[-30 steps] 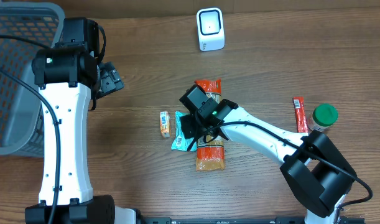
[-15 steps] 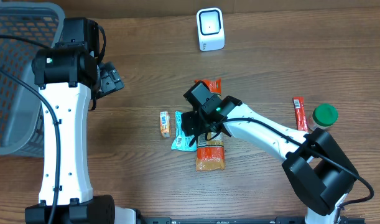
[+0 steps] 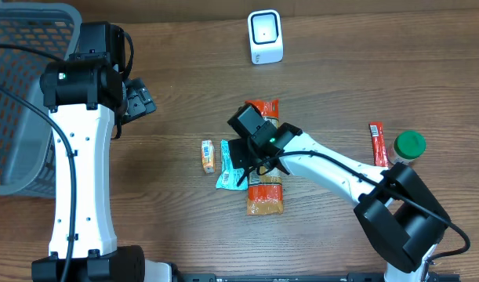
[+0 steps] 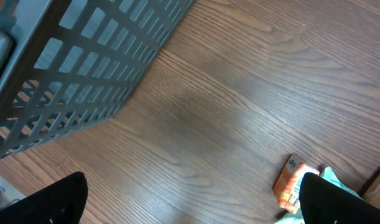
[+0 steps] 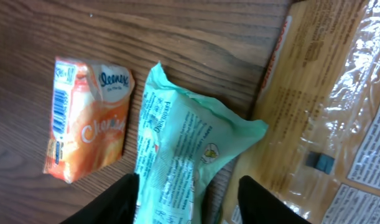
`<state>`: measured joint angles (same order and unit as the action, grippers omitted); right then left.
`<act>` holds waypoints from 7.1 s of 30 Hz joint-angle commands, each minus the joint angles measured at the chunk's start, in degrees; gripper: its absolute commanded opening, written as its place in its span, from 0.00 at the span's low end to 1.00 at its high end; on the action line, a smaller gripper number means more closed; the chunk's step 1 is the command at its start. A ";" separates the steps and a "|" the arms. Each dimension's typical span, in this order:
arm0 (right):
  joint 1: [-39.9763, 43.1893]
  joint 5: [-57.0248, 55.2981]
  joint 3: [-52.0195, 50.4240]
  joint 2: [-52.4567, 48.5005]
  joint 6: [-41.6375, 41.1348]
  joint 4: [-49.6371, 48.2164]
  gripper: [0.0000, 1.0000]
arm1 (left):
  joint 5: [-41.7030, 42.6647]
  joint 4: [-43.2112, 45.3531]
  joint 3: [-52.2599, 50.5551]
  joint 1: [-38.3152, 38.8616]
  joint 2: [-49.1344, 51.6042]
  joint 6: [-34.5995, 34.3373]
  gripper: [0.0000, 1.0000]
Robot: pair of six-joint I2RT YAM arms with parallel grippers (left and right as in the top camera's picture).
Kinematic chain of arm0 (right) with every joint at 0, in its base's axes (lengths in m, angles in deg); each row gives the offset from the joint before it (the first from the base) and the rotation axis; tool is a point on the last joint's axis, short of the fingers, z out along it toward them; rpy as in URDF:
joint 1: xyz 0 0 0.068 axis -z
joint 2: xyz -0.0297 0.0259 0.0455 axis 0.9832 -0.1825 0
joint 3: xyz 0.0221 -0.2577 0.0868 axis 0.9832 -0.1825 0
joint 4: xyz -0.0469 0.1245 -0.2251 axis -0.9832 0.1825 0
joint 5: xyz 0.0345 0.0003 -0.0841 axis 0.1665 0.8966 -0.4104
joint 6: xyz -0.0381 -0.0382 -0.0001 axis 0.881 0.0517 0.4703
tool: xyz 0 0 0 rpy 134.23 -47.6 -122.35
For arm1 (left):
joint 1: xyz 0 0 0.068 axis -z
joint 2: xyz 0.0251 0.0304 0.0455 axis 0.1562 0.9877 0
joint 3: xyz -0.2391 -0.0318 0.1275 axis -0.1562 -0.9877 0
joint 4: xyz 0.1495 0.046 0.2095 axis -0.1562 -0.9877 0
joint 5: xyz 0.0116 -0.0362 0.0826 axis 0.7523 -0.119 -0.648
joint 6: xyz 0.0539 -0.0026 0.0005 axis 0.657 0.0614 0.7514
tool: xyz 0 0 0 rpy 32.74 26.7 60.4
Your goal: Scan the item barcode
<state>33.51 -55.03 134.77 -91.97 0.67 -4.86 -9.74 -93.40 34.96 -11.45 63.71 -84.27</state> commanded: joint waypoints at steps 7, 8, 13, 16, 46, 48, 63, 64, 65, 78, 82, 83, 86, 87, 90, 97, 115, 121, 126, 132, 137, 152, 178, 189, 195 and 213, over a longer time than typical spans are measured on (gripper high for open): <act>-2.08 -1.79 0.17 -2.95 -0.11 -1.14 0.49 | -0.70 -0.11 0.26 -0.15 0.39 1.05 1.00; -2.08 -2.01 0.17 -3.48 -0.11 -1.20 0.48 | -0.70 -0.11 0.26 -0.15 0.42 1.05 1.00; -2.08 -4.15 0.17 -4.50 -0.11 -1.51 0.48 | -0.70 -0.11 0.26 -0.15 0.42 1.05 1.00; -2.08 -4.31 0.17 -4.52 -0.13 -1.77 0.48 | -0.70 -0.11 0.26 -0.15 0.39 1.05 1.00; 1.95 6.32 0.72 14.49 9.33 5.05 0.04 | -0.70 -0.11 0.26 -0.15 0.39 1.05 1.00; 2.71 6.25 0.72 18.16 12.00 7.54 0.04 | -0.70 -0.11 0.26 -0.15 0.39 1.05 1.00; 15.52 -7.28 -8.76 23.23 15.43 19.37 0.04 | -0.70 -0.11 0.26 -0.15 0.39 1.05 1.00; 16.41 -7.28 -10.86 22.99 15.45 17.42 0.04 | -0.70 -0.11 0.26 -0.15 0.39 1.05 1.00; 17.16 -7.28 -12.72 22.84 15.45 15.56 0.04 | -0.70 -0.11 0.26 -0.15 0.42 1.05 1.00; 21.03 -7.34 -30.97 22.10 21.68 -8.74 0.04 | -0.70 -0.11 0.26 -0.15 0.39 1.05 1.00; 21.03 -7.37 -31.12 22.10 21.68 -8.79 0.19 | -0.70 -0.11 0.26 -0.15 0.39 1.05 1.00; 21.03 -7.41 -31.12 22.10 21.68 -8.79 0.25 | -0.70 -0.11 0.26 -0.15 0.42 1.05 1.00; 21.03 -8.83 -30.71 22.12 21.64 -8.55 0.39 | -0.70 -0.11 0.26 -0.15 0.42 1.05 0.99; 21.03 -9.07 -30.08 22.14 21.66 -8.07 0.48 | -0.70 -0.11 0.26 -0.15 0.39 1.05 1.00; 21.05 -9.25 -25.70 22.51 21.62 -3.65 0.55 | -0.70 -0.11 0.26 -0.15 0.39 1.05 1.00; 21.03 -6.23 -12.50 22.97 21.18 11.21 0.46 | -0.70 -0.11 0.26 -0.15 0.39 1.05 0.99; 24.61 13.20 -18.34 20.92 25.88 12.94 0.04 | -0.70 -0.11 0.26 -0.15 0.39 1.05 1.00; 33.07 30.23 -19.37 20.26 34.03 12.90 0.04 | -0.70 -0.11 0.26 -0.15 0.39 1.05 1.00; 36.30 39.93 -21.03 17.40 39.10 12.50 0.04 | -0.70 -0.11 0.26 -0.15 0.39 1.05 1.00; 35.98 41.64 -21.73 9.88 39.41 9.42 0.04 | -0.70 -0.11 0.26 -0.15 0.42 1.05 1.00; 36.37 41.57 -21.73 6.10 39.39 8.04 0.04 | -0.70 -0.11 0.26 -0.15 0.39 1.05 1.00; 37.11 34.60 -25.92 4.55 34.40 1.51 0.04 | -0.70 -0.11 0.26 -0.15 0.39 1.05 1.00; 38.29 44.17 -10.21 4.44 47.54 27.87 0.04 | -0.70 -0.11 0.26 -0.15 0.39 1.05 1.00; 38.34 31.34 -13.25 4.44 38.10 20.22 0.04 | -0.70 -0.11 0.26 -0.15 0.39 1.05 1.00; 38.34 19.87 -20.06 4.42 27.82 9.64 0.04 | -0.70 -0.11 0.26 -0.15 0.42 1.05 1.00; 38.34 30.23 -14.25 5.11 31.63 14.67 0.04 | -0.70 -0.11 0.26 -0.15 0.39 1.05 1.00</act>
<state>71.58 -26.66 117.68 -86.42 27.90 8.82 -9.74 -93.43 34.96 -11.45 63.71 -84.27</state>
